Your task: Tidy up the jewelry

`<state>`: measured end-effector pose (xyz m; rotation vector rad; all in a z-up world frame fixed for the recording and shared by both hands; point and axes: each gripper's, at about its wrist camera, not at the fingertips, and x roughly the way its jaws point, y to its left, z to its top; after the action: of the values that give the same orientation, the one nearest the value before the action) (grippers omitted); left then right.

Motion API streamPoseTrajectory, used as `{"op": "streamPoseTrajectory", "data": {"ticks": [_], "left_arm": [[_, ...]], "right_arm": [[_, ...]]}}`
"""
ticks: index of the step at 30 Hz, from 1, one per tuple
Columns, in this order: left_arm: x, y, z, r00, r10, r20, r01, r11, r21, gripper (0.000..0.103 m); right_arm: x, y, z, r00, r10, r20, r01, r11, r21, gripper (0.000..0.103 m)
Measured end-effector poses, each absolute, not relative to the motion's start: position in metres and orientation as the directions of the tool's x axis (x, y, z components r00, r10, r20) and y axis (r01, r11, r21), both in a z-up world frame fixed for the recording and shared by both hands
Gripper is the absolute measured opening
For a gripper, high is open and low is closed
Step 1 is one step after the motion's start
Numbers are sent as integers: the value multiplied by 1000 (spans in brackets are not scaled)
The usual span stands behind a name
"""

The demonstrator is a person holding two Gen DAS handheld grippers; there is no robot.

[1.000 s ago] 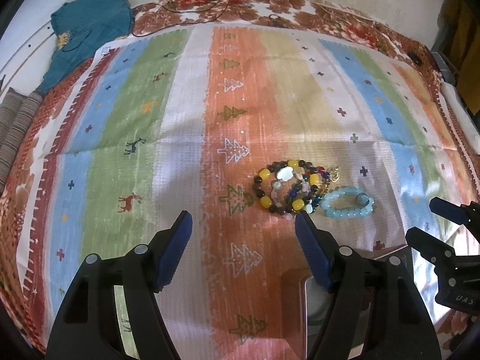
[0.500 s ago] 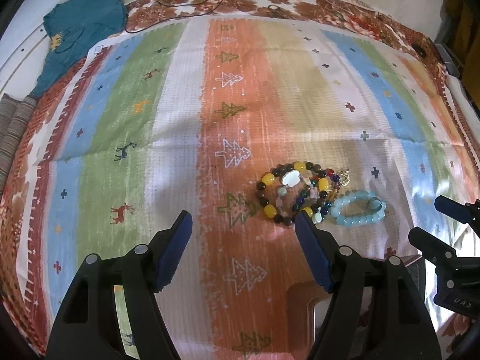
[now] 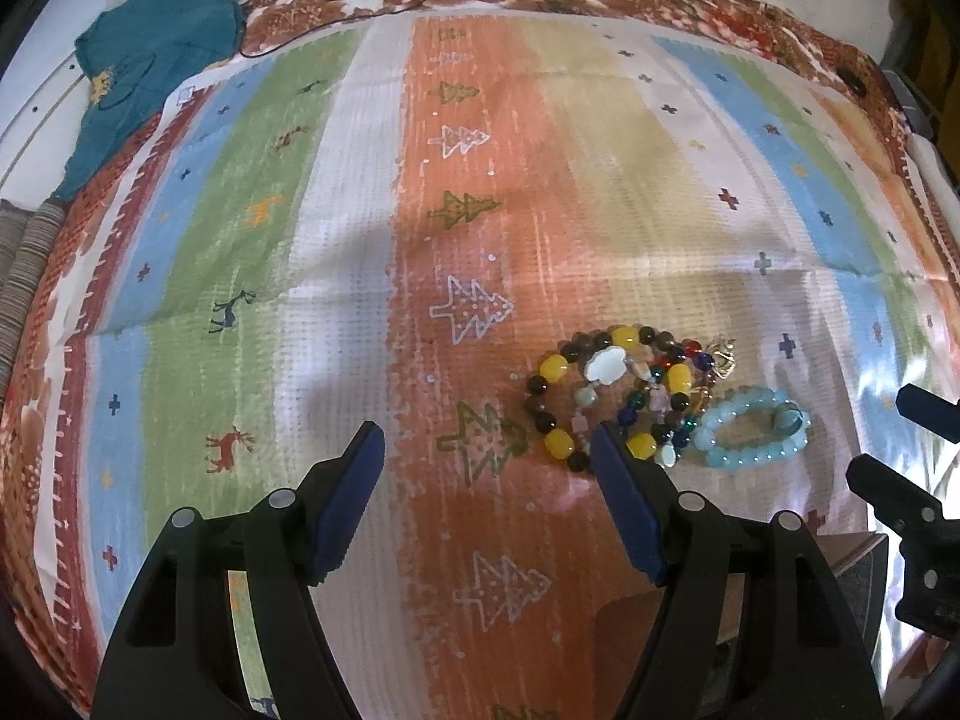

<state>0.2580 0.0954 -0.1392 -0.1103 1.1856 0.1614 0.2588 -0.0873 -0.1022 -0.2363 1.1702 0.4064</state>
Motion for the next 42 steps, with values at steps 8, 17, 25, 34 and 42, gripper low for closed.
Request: {"op": "streamPoseTrajectory", "data": {"ticks": [8, 17, 25, 34, 42], "left_arm": [[268, 99, -150, 350, 58, -935, -183, 983, -7, 71], [278, 100, -158, 335, 46, -941, -165, 986, -11, 71], [289, 101, -172, 312, 57, -948, -162, 987, 6, 71], [298, 100, -175, 329, 82, -941, -144, 989, 36, 65], [302, 96, -186, 312, 88, -946, -128, 990, 50, 52]], "right_arm": [[269, -83, -113, 296, 201, -934, -426, 903, 60, 72], [279, -76, -126, 264, 198, -944, -433, 899, 67, 72], [286, -76, -137, 249, 181, -952, -430, 901, 59, 63], [288, -72, -145, 217, 187, -958, -450, 890, 72, 44], [288, -72, -148, 211, 179, -961, -461, 885, 64, 20]]}}
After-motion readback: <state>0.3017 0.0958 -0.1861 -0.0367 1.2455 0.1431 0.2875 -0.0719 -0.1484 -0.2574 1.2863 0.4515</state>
